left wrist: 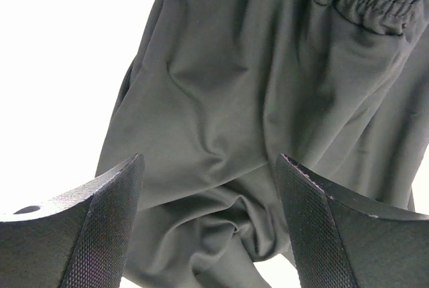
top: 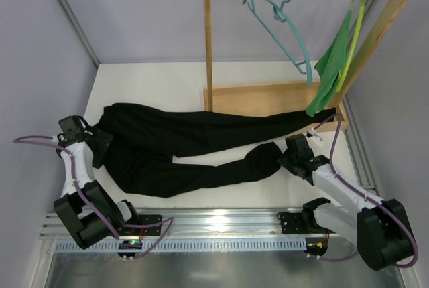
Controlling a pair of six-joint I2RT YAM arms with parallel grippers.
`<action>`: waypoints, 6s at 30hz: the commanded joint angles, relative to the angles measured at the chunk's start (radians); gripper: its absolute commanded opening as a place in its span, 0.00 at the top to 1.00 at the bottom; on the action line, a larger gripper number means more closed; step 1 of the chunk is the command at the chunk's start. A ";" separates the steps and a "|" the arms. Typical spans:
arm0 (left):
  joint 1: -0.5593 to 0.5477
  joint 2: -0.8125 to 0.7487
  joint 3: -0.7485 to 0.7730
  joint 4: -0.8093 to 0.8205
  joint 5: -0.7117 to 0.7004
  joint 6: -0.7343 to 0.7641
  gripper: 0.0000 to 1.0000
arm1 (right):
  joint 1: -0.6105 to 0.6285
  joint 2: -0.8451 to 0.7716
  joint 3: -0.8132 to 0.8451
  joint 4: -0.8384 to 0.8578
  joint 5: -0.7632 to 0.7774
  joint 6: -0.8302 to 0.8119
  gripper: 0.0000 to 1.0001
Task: Place the trousers on the hanger
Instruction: Fold the trousers
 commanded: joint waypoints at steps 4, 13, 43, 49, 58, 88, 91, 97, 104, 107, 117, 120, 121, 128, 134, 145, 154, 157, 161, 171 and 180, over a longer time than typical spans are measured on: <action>0.065 0.004 -0.015 -0.020 0.046 -0.008 0.21 | -0.015 0.186 0.143 -0.053 0.107 0.002 0.96; 0.206 0.004 -0.041 0.017 0.035 -0.020 0.19 | -0.317 0.019 0.228 -0.302 0.232 -0.104 0.96; 0.206 0.457 0.067 0.417 0.203 -0.172 0.31 | -0.375 -0.156 0.265 -0.343 0.158 -0.063 0.96; 0.206 0.434 0.172 0.206 0.129 -0.178 1.00 | -0.375 -0.158 0.302 -0.375 0.191 -0.073 0.96; 0.206 0.193 0.205 -0.032 -0.049 -0.151 1.00 | -0.481 -0.149 0.270 -0.195 0.237 -0.124 0.96; 0.206 0.174 -0.048 0.135 0.131 -0.106 1.00 | -0.529 0.074 0.222 0.033 -0.330 -0.118 0.56; 0.208 0.181 -0.051 0.146 0.145 -0.108 1.00 | -0.492 0.094 0.248 0.022 -0.283 -0.066 0.56; 0.206 0.193 -0.047 0.144 0.137 -0.096 1.00 | -0.471 0.278 0.340 -0.046 -0.173 -0.015 0.57; 0.208 0.191 -0.050 0.143 0.125 -0.096 1.00 | -0.458 0.457 0.449 -0.107 -0.093 0.012 0.57; 0.206 0.187 -0.045 0.140 0.122 -0.093 1.00 | -0.452 0.511 0.469 -0.121 -0.076 0.023 0.57; 0.206 0.179 -0.047 0.132 0.105 -0.091 1.00 | -0.451 0.589 0.450 -0.076 -0.078 0.005 0.75; 0.206 0.181 -0.047 0.129 0.099 -0.091 1.00 | -0.451 0.542 0.450 -0.089 -0.064 -0.014 0.96; 0.206 0.181 -0.044 0.126 0.099 -0.091 1.00 | -0.451 0.524 0.454 -0.098 -0.053 -0.020 0.96; 0.208 0.196 -0.015 0.098 0.088 -0.102 1.00 | -0.452 0.223 0.475 -0.147 0.027 -0.133 0.96; 0.208 0.184 -0.004 0.051 0.022 -0.100 1.00 | -0.470 -0.030 0.483 -0.306 0.135 -0.129 0.96; 0.222 0.162 0.025 -0.066 -0.171 -0.071 1.00 | -0.533 -0.202 0.216 -0.497 0.204 0.037 0.96; 0.246 0.181 0.076 -0.150 -0.208 -0.063 0.94 | -0.679 -0.143 0.217 -0.635 0.261 0.241 0.94; 0.246 0.162 0.100 -0.179 -0.216 -0.059 0.72 | -0.687 -0.123 0.231 -0.641 0.272 0.227 0.63; 0.246 0.113 0.136 -0.225 -0.230 -0.080 0.45 | -0.685 -0.156 0.382 -0.708 0.283 0.181 0.41; 0.116 -0.014 0.182 -0.170 -0.132 -0.099 0.33 | -0.684 -0.172 0.317 -0.455 -0.200 0.055 0.41; 0.038 0.078 0.111 -0.135 -0.048 -0.025 0.30 | -0.701 -0.069 0.147 -0.337 -0.035 0.013 0.41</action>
